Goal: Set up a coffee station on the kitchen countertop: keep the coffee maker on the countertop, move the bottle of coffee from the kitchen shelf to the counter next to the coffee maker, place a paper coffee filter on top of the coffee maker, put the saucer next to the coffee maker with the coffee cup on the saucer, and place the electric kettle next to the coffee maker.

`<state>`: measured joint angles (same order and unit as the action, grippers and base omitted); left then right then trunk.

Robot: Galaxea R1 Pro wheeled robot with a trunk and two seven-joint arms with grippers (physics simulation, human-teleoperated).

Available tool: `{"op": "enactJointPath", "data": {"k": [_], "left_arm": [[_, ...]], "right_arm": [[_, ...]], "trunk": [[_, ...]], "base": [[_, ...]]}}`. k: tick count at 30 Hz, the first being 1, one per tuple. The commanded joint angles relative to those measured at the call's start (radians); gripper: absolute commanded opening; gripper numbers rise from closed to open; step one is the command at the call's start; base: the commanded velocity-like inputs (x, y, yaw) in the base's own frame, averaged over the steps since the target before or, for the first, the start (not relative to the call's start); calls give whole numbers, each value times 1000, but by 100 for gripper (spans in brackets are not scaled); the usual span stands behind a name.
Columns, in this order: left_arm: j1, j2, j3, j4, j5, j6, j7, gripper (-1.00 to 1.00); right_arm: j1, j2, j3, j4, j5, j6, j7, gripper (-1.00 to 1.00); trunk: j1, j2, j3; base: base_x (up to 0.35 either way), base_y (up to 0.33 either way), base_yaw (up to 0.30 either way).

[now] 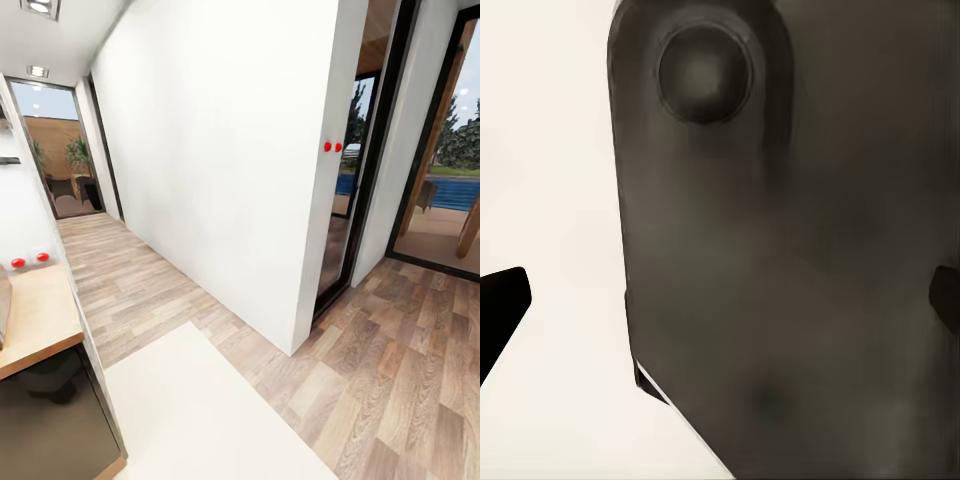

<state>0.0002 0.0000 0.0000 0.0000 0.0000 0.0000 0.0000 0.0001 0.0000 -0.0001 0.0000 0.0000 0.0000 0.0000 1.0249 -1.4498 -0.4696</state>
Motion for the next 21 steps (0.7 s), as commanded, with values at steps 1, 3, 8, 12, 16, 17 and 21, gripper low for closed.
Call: {"op": "enactJointPath", "data": {"k": [1, 3, 8, 12, 16, 17, 21], "left_arm": [[0, 0, 0, 0, 0, 0, 0, 100], [1, -8, 6, 2, 5, 4, 0, 100], [1, -6, 5, -1, 5, 1, -1, 100], [1, -6, 4, -1, 5, 0, -1, 100], [1, -5, 5, -2, 5, 0, -2, 100], [1, -5, 5, -2, 5, 0, -2, 100], [0, -5, 5, -2, 5, 0, -1, 100]], "right_arm": [[0, 0, 0, 0, 0, 0, 0, 100], [-2, 11, -3, -11, 0, 11, 0, 100], [-2, 39, -3, -36, 0, 11, -1, 100], [-2, 53, -3, -45, 0, 11, -1, 100], [-2, 54, -3, -46, 0, 12, -2, 100], [-2, 55, -3, -46, 0, 12, -2, 100], [-2, 55, -3, -46, 0, 12, -3, 100]], "trunk": [[0, 0, 0], [0, 0, 0], [0, 0, 0], [0, 0, 0], [0, 0, 0], [0, 0, 0], [0, 0, 0]], "base": [[0, 0, 0], [0, 0, 0], [0, 0, 0], [0, 0, 0], [0, 0, 0], [0, 0, 0], [0, 0, 0]]}}
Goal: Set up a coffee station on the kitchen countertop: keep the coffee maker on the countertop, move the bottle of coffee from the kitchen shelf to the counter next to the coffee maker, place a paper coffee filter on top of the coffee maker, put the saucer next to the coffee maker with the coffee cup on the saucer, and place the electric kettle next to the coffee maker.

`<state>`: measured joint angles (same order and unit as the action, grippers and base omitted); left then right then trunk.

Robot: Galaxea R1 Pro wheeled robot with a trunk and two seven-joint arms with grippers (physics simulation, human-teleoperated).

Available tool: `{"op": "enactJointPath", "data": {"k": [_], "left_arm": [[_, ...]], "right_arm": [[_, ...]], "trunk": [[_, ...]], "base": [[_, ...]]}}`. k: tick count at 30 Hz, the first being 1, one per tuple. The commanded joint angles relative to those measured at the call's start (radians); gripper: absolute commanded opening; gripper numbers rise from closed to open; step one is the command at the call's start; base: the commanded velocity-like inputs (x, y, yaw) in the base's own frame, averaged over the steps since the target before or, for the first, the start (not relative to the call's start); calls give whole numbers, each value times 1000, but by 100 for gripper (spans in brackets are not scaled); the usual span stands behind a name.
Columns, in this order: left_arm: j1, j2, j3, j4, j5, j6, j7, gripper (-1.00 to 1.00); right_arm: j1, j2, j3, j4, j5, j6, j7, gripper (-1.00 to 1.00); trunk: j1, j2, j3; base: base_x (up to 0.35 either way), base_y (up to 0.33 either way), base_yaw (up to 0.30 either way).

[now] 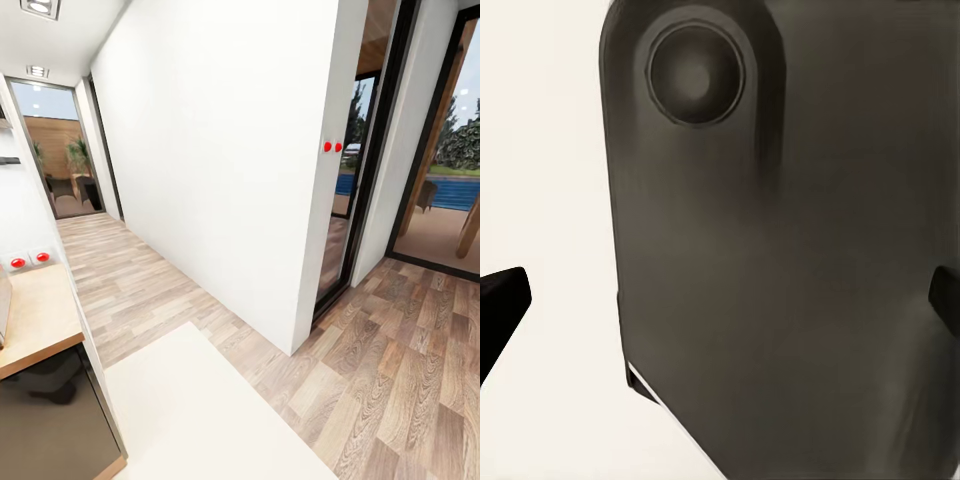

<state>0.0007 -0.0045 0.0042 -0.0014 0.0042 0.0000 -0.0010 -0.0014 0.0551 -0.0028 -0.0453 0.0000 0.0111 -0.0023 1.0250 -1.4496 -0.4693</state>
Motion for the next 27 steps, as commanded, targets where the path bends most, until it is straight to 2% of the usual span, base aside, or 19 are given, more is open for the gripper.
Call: {"op": "enactJointPath", "data": {"k": [1, 15, 27], "left_arm": [[0, 0, 0, 0, 0, 0, 0, 100], [0, -2, 0, 0, 1, 0, 0, 100], [0, -2, 0, 0, 1, 0, 0, 100]], "right_arm": [[0, 0, 0, -1, 0, 1, 0, 100], [0, 0, -2, -1, 1, 0, -1, 100], [0, 0, -2, -1, 2, -1, -2, 100]], "trunk": [[0, 0, -1], [0, 0, -1], [0, 0, -1]], "base": [[0, 0, 0], [0, 0, 12], [0, 0, 254]]}}
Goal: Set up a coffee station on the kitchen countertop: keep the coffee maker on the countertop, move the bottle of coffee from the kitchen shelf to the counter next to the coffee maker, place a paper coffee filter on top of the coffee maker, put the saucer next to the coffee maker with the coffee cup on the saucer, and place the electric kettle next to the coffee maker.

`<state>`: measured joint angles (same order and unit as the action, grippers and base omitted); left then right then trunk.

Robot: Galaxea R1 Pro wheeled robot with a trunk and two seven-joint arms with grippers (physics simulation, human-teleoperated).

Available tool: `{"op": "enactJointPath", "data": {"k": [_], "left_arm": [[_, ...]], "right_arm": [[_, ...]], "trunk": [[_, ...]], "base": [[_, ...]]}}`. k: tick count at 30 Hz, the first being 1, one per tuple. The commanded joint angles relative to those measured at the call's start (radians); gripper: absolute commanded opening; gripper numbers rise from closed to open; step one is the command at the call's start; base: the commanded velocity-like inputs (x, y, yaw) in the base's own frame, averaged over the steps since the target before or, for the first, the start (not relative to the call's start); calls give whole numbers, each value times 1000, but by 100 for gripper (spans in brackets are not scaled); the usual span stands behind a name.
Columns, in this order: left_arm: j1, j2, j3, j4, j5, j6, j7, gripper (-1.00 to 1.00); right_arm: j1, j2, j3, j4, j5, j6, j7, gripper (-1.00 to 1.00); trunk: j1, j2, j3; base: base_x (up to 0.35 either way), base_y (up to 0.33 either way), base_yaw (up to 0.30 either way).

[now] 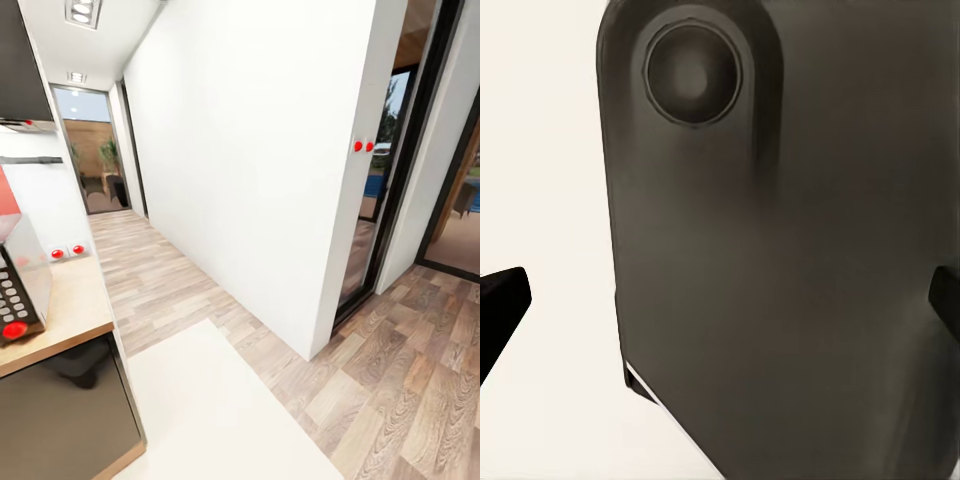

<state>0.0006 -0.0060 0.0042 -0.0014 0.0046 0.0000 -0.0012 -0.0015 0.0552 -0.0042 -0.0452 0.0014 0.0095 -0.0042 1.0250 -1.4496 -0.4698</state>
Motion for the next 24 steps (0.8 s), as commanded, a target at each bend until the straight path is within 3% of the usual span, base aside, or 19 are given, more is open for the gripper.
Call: {"op": "enactJointPath", "data": {"k": [1, 9, 20, 24], "left_arm": [[0, 0, 0, 0, 1, 0, 0, 100], [0, -2, 0, 0, 1, 2, -2, 100], [0, -2, 8, 0, 17, 8, -7, 100], [0, 1, 43, 0, 36, 6, -8, 100]], "right_arm": [[0, 0, 0, -1, 0, 1, 0, 100], [0, -2, 0, -2, 0, 1, 0, 100], [0, -4, 0, -2, 0, 0, 0, 100], [0, -5, 0, -2, 0, 0, 0, 100]], "trunk": [[0, 0, -1], [0, 0, -1], [-42, 77, 34], [-58, 105, 46]], "base": [[0, 0, 278], [0, 0, 278], [0, 0, 278], [0, 0, 278]]}}
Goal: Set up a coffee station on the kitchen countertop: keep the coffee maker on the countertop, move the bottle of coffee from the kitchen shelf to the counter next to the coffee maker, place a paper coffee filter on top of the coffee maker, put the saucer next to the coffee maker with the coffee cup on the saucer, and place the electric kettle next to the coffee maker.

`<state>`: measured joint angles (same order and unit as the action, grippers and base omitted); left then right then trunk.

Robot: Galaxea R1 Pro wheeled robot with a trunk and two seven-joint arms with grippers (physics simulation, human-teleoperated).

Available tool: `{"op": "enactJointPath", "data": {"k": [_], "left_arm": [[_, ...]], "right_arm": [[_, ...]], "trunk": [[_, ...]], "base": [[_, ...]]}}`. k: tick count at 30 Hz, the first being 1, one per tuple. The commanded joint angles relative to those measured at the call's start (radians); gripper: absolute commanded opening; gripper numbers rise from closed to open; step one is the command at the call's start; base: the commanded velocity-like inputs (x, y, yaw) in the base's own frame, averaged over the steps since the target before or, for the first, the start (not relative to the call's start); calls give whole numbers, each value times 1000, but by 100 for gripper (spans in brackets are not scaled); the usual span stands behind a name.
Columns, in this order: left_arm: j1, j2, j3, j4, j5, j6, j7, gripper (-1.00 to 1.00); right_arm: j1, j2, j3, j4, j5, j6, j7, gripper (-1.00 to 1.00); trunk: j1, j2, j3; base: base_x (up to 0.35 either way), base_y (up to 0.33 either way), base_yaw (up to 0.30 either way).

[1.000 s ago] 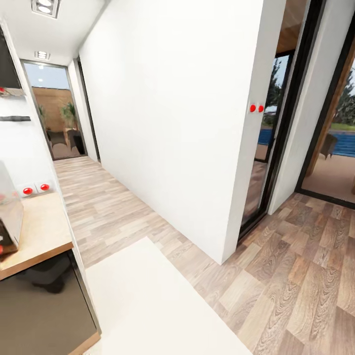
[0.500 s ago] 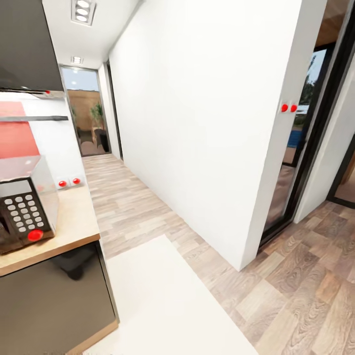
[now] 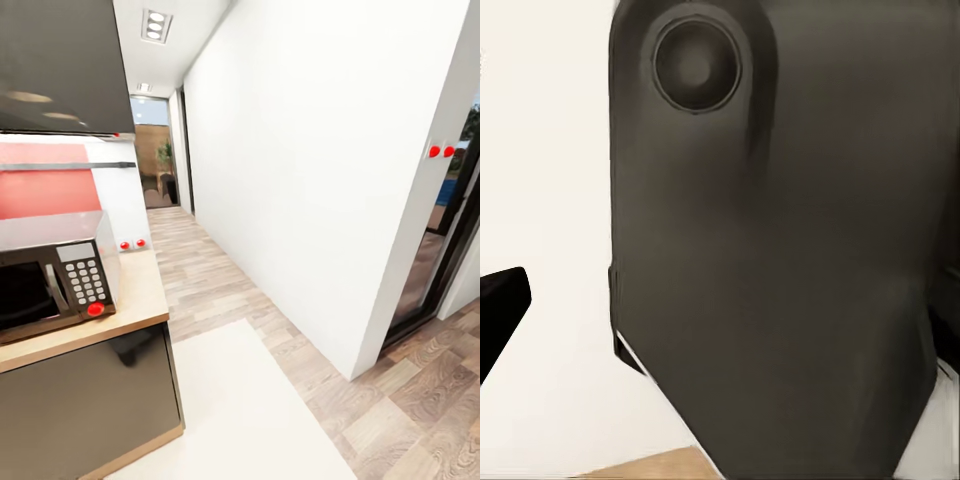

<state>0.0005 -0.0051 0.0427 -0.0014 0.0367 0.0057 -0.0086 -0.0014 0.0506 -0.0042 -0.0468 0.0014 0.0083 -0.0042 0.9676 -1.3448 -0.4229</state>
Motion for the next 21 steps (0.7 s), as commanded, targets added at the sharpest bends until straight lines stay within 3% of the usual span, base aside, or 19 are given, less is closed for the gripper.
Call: {"op": "enactJointPath", "data": {"k": [1, 21], "left_arm": [[0, 0, 10, 0, 8, 1, -1, 100], [0, 0, 20, -2, 25, -2, 10, 100]], "right_arm": [[0, 0, 0, -1, 0, 1, 0, 100], [0, -14, 1, -30, 2, 1, -1, 100]], "trunk": [[-4, 7, 2], [-81, 147, 65]], "base": [[0, 0, 278], [0, 0, 278]]}}
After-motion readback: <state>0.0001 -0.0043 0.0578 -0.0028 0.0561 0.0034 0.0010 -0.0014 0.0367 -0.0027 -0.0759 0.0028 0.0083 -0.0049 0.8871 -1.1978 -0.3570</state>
